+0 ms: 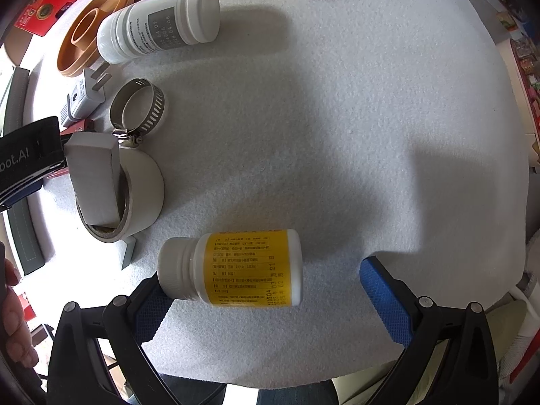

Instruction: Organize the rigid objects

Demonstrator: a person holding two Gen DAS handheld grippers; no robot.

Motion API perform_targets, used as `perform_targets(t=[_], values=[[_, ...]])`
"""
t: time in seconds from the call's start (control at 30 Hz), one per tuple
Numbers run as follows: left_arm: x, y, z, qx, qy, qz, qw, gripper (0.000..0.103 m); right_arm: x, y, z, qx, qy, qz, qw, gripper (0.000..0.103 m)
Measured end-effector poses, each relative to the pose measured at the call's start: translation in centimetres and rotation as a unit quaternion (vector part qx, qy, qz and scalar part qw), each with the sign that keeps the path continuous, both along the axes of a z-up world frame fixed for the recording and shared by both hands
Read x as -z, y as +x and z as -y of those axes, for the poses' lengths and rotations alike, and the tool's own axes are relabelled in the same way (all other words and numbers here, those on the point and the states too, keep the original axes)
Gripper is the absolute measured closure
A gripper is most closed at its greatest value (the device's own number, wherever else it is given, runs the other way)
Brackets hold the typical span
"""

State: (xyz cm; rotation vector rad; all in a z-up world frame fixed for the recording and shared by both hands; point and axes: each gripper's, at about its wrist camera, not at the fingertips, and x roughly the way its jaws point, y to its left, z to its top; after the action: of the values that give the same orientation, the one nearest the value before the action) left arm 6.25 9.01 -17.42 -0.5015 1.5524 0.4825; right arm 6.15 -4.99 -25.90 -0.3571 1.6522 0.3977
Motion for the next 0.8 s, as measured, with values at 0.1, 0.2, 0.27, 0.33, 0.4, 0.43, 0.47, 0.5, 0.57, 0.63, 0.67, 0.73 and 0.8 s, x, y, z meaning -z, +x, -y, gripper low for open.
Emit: perform_targets(t=[0.1,0.2,0.27,0.33,0.4,0.43,0.47,0.5,0.57,0.63,0.67,0.73,0.8], values=[[0.0,0.0,0.0,0.009,0.003,0.003,0.9999,0.0,-0.2,-0.1,-0.3,-0.01,-0.015,0.002,1.0,0.0],[-0.1,-0.3,-0.5,0.002,0.006,0.002,1.0,0.0,-0.5,1.3,0.6,0.018,-0.05,0.003,0.999,0.0],[-0.1,-0.7,-1.1,0.0,0.008,0.003,1.0,0.0,-1.0,2.1,1.7,0.041,-0.066,0.014,0.997,0.0],[-0.2,-1.2,-1.6,0.0,0.014,-0.001,0.9999,0.0,-1.8,3.1,2.8,0.052,-0.091,0.031,0.994,0.0],[-0.3,-1.5,-1.6,0.008,0.017,-0.01,0.9998,0.0,-3.0,3.8,3.5,0.054,-0.08,0.04,0.995,0.0],[-0.6,-1.7,-1.5,0.017,0.015,-0.005,0.9997,0.0,-3.8,4.1,3.7,0.051,-0.06,0.041,0.996,0.0],[-1.0,-1.8,-1.2,0.025,0.016,0.0,0.9996,0.0,-4.5,4.0,3.9,0.047,-0.043,0.04,0.997,0.0],[-1.3,-1.9,-0.9,0.033,0.019,0.004,0.9993,0.0,-5.2,3.9,3.9,0.041,-0.032,0.039,0.998,0.0],[-1.7,-1.8,-0.1,0.047,0.025,0.009,0.9986,0.0,-6.3,3.7,4.4,0.037,-0.019,0.041,0.998,0.0],[-1.9,-1.5,0.6,0.055,0.03,0.011,0.998,0.0,-7.2,3.3,4.5,0.041,-0.017,0.044,0.998,0.0],[-1.9,-1.3,1.0,0.059,0.03,0.012,0.9977,0.0,-7.6,2.7,4.6,0.046,-0.019,0.048,0.998,0.0],[-2.0,-0.9,1.5,0.065,0.033,0.014,0.9972,0.0,-8.4,2.4,4.3,0.06,-0.016,0.049,0.997,0.0],[-1.9,-0.3,2.0,0.072,0.039,0.015,0.9965,0.0,-7.8,2.5,4.7,0.065,-0.008,0.03,0.997,0.0]])
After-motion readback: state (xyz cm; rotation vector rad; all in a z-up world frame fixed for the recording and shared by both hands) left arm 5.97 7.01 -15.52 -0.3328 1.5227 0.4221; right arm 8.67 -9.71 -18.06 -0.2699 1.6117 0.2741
